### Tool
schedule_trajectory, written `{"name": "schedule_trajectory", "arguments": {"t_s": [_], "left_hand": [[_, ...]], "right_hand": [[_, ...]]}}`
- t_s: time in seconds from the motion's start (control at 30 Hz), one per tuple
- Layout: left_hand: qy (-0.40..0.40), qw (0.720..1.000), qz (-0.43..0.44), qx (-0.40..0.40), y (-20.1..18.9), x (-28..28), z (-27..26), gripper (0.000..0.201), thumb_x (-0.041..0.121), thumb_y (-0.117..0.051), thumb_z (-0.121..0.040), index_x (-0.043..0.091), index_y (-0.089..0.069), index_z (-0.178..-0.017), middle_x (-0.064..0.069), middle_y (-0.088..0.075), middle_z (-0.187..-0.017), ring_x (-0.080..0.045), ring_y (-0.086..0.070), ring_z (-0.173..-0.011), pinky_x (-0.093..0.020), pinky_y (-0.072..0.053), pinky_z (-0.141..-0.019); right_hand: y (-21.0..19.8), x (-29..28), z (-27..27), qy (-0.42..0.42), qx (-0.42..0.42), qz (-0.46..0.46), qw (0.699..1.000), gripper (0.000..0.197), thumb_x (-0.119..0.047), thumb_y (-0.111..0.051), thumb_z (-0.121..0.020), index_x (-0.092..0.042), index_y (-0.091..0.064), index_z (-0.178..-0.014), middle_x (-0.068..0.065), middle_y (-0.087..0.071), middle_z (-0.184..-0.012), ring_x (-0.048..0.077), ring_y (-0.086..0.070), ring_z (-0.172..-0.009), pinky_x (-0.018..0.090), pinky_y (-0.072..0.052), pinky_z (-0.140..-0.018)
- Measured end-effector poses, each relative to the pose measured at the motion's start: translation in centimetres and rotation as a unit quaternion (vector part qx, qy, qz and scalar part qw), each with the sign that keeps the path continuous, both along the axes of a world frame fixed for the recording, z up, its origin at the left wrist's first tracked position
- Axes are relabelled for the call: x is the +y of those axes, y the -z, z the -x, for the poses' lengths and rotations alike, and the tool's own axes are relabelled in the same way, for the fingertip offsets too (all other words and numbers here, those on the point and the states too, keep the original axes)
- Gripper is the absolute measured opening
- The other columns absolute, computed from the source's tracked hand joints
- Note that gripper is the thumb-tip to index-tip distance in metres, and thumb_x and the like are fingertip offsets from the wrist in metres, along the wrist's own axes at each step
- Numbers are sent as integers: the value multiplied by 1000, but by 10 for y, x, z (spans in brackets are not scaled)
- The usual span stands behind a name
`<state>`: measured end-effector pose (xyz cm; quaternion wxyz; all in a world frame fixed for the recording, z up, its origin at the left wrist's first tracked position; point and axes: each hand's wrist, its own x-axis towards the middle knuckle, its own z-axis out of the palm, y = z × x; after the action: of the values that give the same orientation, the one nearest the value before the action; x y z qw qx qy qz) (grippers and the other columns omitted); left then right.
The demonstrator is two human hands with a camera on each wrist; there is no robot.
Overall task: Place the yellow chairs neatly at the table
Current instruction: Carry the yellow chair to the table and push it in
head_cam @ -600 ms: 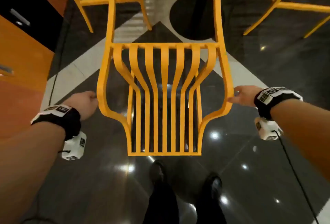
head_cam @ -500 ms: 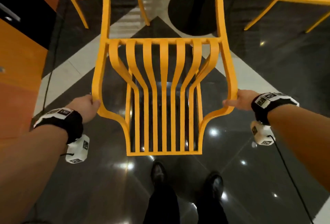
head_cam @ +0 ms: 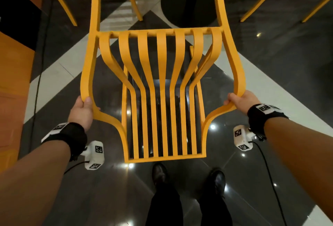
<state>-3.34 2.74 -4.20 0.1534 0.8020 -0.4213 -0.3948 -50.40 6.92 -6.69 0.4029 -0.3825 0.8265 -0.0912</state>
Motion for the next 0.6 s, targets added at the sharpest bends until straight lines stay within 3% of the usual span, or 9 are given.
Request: {"name": "schedule_trajectory", "arguments": {"t_s": [0.1, 0.2, 0.4, 0.47, 0.57, 0.6], "left_hand": [[-19, 1000, 18, 7, -20, -8, 4, 43, 39, -28, -103, 13, -45, -134, -16, -64, -105, -32, -62, -100, -36, -40, -86], [-8, 1000, 20, -23, -53, -21, 7, 47, 43, -27, -102, 9, -48, -127, -14, -62, -97, -37, -65, -100, -42, -46, -90], [74, 992, 17, -103, -144, -62, 28, 58, 38, -20, -105, -9, -46, -128, -35, -62, -111, -45, -57, -112, -41, -38, -85], [103, 988, 10, -115, -159, -71, 34, 61, 37, -18, -105, -12, -49, -125, -35, -61, -108, -45, -55, -113, -42, -38, -87], [108, 988, -24, -108, -155, -69, 31, 60, 39, -20, -105, -9, -51, -121, -23, -63, -81, -43, -61, -107, -41, -40, -84], [93, 989, -32, -107, -149, -61, 32, 59, 39, -21, -104, -9, -50, -121, -24, -66, -81, -44, -62, -105, -41, -41, -84]], "right_hand": [[-31, 1, 2, 13, -7, 8, 1000, 35, -31, -52, -93, -10, -76, -78, -4, -69, -72, 15, -56, -67, 27, -39, -61], [-70, -1, 1, 24, -9, 17, 1000, 39, -31, -50, -92, -7, -75, -73, -2, -69, -68, 17, -57, -64, 28, -39, -58], [-127, -5, 1, 113, -15, 128, 985, 49, -47, -51, -94, -13, -62, -61, 4, -67, -64, 12, -60, -58, 26, -44, -61], [-123, 21, -2, 123, -19, 108, 986, 46, -47, -57, -92, -15, -63, -59, 7, -68, -70, 15, -63, -64, 31, -47, -66], [-95, 57, -13, 168, -56, 64, 982, 42, -46, -65, -87, -16, -67, -57, 11, -74, -79, 27, -68, -80, 39, -50, -83], [-87, 59, -12, 189, -67, 54, 978, 42, -43, -66, -86, -14, -66, -55, 12, -74, -77, 29, -69, -79, 40, -51, -83]]}}
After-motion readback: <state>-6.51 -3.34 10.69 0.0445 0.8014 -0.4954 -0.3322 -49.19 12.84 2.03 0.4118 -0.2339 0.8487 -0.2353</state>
